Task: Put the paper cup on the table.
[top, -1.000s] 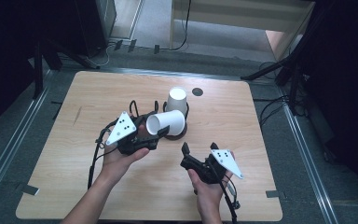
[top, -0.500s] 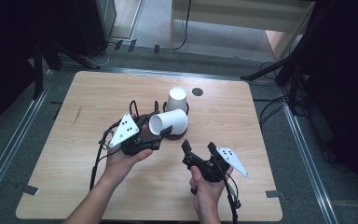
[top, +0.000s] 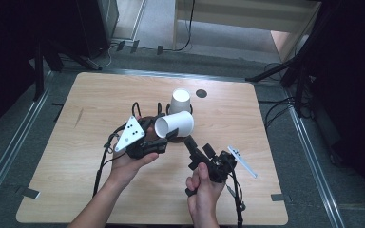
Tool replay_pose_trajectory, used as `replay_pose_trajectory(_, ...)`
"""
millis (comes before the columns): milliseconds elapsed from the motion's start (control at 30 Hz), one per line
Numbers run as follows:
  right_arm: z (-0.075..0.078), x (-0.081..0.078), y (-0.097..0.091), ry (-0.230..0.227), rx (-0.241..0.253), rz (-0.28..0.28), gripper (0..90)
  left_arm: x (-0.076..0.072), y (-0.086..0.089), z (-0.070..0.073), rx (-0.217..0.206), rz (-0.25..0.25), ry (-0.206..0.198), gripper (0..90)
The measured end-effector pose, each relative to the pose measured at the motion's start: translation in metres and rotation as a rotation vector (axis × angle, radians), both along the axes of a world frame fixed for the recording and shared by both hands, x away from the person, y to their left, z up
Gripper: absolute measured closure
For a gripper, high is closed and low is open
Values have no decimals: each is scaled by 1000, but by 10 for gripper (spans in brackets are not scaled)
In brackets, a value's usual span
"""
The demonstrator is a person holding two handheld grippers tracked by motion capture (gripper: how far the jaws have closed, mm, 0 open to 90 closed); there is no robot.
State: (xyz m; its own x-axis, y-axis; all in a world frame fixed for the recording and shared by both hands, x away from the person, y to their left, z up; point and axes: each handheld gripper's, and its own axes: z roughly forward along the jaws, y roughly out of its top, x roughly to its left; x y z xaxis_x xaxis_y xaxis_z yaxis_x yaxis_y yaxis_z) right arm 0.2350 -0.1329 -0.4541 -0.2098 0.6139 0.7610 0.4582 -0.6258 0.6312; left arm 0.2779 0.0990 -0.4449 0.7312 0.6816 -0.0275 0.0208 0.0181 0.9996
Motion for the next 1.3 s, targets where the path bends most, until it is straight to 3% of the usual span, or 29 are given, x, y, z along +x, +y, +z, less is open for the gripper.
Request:
replay_pose_trajectory(100,3,1,3,15,64,12,0,0,-2,-1,0,-8,-1,353)
replay_pose_trajectory(267,8,1,7,26,95,-1,0,-1,-3,-2,0,-6,-7,352)
replay_pose_trajectory(400,8,4,8,61,163,3,0,-2,-4,-3,-3,-9,-8,353)
replay_pose_trajectory(567,8,7,9,117,247,10,0,-3,-5,-3,-1,-10,-15,353)
replay_pose_trajectory(767,7,12,11,183,397,40,5,-4,-6,-4,-1,-12,-21,352)
replay_pose_trajectory(1300,3,22,17,344,646,65,7,-6,-8,-6,8,-21,-43,352)
